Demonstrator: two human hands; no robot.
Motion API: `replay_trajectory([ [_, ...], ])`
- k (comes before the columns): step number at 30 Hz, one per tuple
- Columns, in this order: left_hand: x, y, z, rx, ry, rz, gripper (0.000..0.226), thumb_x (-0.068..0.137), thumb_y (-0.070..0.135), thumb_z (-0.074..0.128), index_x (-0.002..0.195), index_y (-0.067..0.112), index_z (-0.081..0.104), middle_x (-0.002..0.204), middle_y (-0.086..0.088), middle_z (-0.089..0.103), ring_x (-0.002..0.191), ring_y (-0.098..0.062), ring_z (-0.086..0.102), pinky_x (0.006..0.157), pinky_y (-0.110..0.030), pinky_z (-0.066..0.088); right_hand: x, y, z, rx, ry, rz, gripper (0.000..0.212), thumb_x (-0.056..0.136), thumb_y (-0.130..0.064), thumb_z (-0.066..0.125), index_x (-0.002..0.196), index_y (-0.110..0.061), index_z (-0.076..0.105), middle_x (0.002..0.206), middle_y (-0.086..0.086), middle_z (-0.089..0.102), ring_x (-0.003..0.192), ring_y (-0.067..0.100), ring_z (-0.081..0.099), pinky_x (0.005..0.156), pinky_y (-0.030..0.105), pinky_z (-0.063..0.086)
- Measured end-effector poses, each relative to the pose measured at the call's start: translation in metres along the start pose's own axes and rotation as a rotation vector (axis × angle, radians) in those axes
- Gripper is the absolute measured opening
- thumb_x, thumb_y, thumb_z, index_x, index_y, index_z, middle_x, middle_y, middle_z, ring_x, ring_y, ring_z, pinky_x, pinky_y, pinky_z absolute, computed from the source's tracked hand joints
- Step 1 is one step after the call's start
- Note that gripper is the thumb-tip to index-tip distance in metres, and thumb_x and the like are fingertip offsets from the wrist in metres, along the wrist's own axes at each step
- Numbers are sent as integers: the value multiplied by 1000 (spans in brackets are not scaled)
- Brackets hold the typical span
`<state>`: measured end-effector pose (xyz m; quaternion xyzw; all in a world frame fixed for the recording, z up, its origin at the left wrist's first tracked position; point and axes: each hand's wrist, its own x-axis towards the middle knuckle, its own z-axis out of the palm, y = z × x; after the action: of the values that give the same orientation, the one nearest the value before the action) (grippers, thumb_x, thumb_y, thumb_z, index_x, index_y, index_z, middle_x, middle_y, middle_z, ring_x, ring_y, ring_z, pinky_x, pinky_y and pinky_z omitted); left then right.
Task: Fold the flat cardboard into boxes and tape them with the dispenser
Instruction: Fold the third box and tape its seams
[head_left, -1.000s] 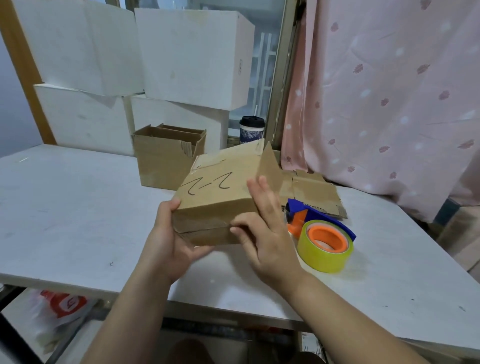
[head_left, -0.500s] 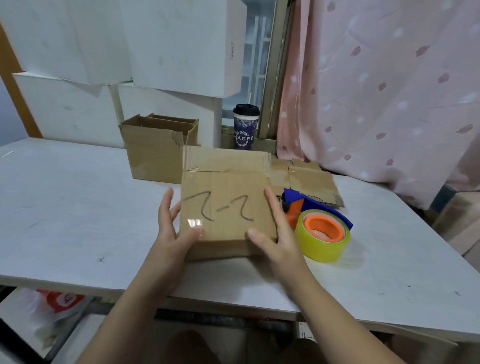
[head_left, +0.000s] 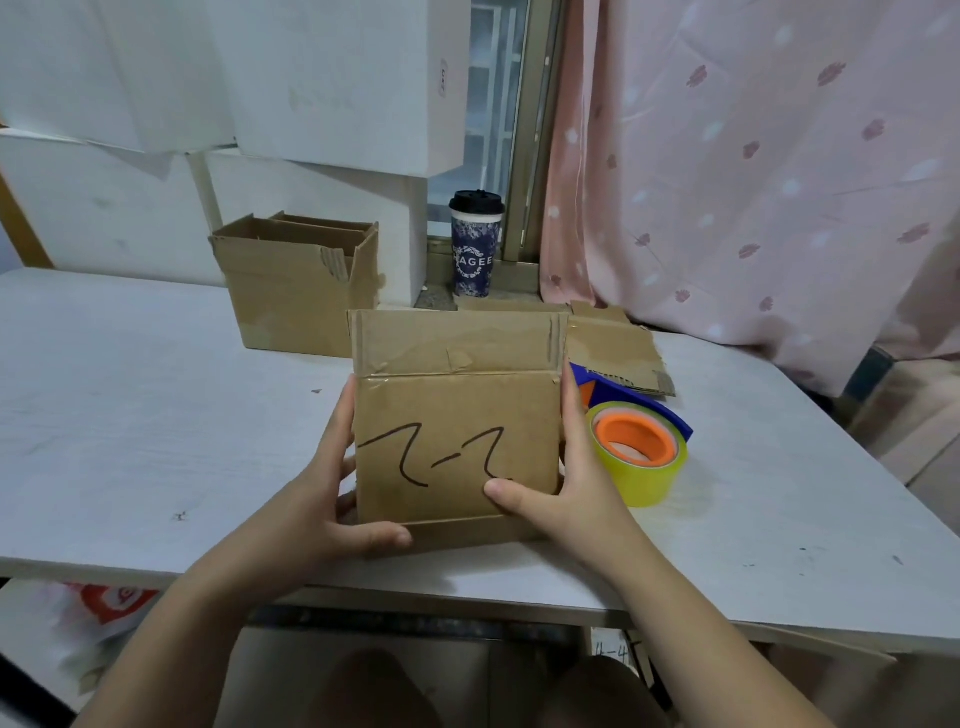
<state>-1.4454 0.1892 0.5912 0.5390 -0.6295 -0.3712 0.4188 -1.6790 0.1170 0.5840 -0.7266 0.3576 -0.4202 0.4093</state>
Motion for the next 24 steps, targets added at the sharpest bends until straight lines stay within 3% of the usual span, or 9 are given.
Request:
replay_trajectory([
  [4, -5, -3, 5, 35, -3, 50, 119, 67, 26, 79, 141, 57, -9, 143, 35, 27, 131, 9, 33, 99, -16, 42, -2, 7, -6, 53, -20, 41, 118, 58, -33, 86, 139, -65, 6, 126, -43, 45, 115, -14, 50, 87, 9, 46],
  [8, -6, -14, 12, 165, 31, 88, 120, 70, 19, 83, 145, 50, -6, 142, 35, 27, 132, 7, 31, 107, -25, 35, -5, 10, -13, 20, -37, 99, 114, 50, -45, 87, 144, -38, 23, 121, -28, 58, 113, -4, 56, 100, 27, 47],
  [11, 5, -18, 12, 198, 44, 69, 118, 71, 13, 81, 142, 54, -4, 132, 42, 34, 122, 18, 36, 93, -7, 38, -5, 12, -12, -20, -43, 148, 101, 52, -47, 85, 136, -46, 30, 121, -26, 60, 113, -2, 58, 98, 28, 46],
  [13, 14, -16, 14, 228, 91, 50, 112, 72, 10, 80, 140, 54, 3, 118, 48, 41, 111, 24, 40, 81, 0, 39, -3, 11, -8, -92, -17, 154, 110, 50, -52, 84, 142, -43, 24, 132, -20, 54, 122, 3, 52, 104, 33, 43],
  [15, 17, -11, 16, 218, 122, 54, 99, 71, 17, 82, 134, 53, 14, 113, 43, 46, 109, 22, 43, 85, -5, 42, -1, 9, -5, -171, -3, 150, 121, 49, -56, 83, 148, -35, 17, 143, -11, 46, 130, 9, 45, 109, 39, 39],
  [17, 16, -5, 19, 82, 163, 77, 86, 68, 39, 81, 133, 48, 26, 125, 29, 48, 118, 9, 46, 101, -24, 43, -1, 9, -4, -207, 1, 139, 122, 49, -57, 82, 149, -32, 16, 144, -8, 45, 131, 12, 44, 108, 41, 39],
  [19, 11, 7, 22, -111, 296, 164, 87, 66, 59, 75, 138, 46, 28, 138, 20, 46, 126, -3, 46, 104, -39, 42, -1, 9, -4, -234, -5, 130, 122, 49, -57, 81, 149, -31, 16, 143, -9, 45, 131, 11, 44, 107, 41, 40],
  [21, 8, 22, 23, -155, 439, 312, 82, 67, 67, 68, 138, 51, 29, 142, 24, 40, 131, -1, 40, 103, -30, 41, 0, 11, -3, -241, -3, 133, 122, 49, -59, 81, 149, -33, 16, 144, -10, 44, 131, 11, 44, 107, 41, 40],
  [24, 12, 42, 23, 6, 514, 408, 48, 79, 54, 56, 125, 45, 47, 133, 19, 50, 127, -2, 43, 100, -28, 41, 0, 10, -4, -197, 14, 130, 123, 48, -55, 82, 148, -39, 13, 144, -11, 43, 131, 12, 44, 107, 42, 40],
])
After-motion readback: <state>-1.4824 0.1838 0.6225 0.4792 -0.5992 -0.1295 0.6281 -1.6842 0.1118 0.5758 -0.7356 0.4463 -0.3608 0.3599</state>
